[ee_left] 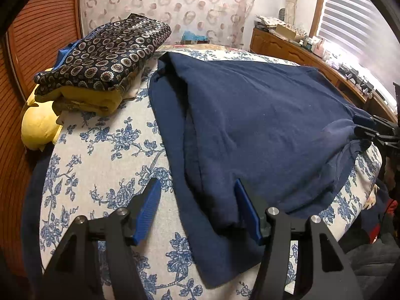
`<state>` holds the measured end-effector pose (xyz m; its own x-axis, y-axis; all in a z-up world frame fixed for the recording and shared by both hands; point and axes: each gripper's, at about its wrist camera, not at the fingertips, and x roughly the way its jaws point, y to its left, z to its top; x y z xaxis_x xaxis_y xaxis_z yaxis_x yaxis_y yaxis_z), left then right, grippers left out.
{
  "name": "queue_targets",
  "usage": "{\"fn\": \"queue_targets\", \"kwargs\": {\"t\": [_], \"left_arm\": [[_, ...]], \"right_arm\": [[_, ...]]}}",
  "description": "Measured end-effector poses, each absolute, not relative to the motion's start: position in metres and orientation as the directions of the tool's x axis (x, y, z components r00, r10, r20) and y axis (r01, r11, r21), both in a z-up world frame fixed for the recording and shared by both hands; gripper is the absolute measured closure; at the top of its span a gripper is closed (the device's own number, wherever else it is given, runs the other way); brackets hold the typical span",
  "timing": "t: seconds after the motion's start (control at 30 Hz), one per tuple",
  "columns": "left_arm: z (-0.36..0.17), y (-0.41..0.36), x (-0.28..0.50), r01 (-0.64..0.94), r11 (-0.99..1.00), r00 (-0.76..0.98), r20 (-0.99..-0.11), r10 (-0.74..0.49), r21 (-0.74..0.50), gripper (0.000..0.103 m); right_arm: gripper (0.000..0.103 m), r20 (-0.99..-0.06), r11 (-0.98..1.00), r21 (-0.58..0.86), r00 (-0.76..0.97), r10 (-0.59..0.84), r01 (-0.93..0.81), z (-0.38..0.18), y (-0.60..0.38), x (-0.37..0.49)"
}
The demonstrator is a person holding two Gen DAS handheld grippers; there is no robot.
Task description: Fold small clothes
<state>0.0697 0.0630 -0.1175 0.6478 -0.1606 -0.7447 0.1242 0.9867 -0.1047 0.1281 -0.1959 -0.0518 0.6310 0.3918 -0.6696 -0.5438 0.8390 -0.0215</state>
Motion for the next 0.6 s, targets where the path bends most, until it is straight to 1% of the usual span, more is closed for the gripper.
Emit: {"fn": "queue_targets", "kwargs": {"t": [0.3, 0.33, 0.37, 0.43, 0.5, 0.53, 0.57, 0.6], "left_arm": [[-0.119, 0.066, 0.067, 0.122, 0.985, 0.666, -0.726, -0.173, -0.123, 0.042], [-0.119, 0.067, 0.066, 0.122, 0.985, 0.667, -0.725, -0.174, -0.123, 0.044], [-0.119, 0.067, 0.066, 0.124, 0.985, 0.668, -0.724, -0.174, -0.122, 0.047], [-0.119, 0.067, 0.063, 0.141, 0.98, 0.664, -0.721, -0.2, -0.142, 0.061], [-0.118, 0.066, 0.063, 0.148, 0.977, 0.66, -0.72, -0.215, -0.156, 0.068], [-0.117, 0.063, 0.064, 0.152, 0.978, 0.657, -0.724, -0.208, -0.143, 0.078], [-0.117, 0.062, 0.064, 0.162, 0.976, 0.654, -0.726, -0.214, -0.142, 0.081], [-0.117, 0.062, 0.065, 0.168, 0.974, 0.651, -0.726, -0.224, -0.149, 0.088]], "right_arm": [[0.047, -0.692, 0.812, -0.046, 0.605, 0.393, -0.581, -0.07, -0.168, 0.127], [0.047, -0.698, 0.812, -0.053, 0.603, 0.387, -0.582, -0.073, -0.167, 0.127], [0.047, -0.702, 0.811, -0.057, 0.601, 0.382, -0.582, -0.076, -0.166, 0.127], [0.043, -0.694, 0.814, -0.052, 0.607, 0.388, -0.579, -0.079, -0.167, 0.127], [0.042, -0.691, 0.818, -0.031, 0.604, 0.398, -0.575, -0.08, -0.17, 0.128], [0.041, -0.689, 0.82, -0.017, 0.601, 0.405, -0.572, -0.081, -0.172, 0.129], [0.04, -0.687, 0.822, -0.005, 0.599, 0.41, -0.569, -0.081, -0.174, 0.129], [0.04, -0.686, 0.822, -0.007, 0.6, 0.41, -0.57, -0.082, -0.174, 0.129]]}}
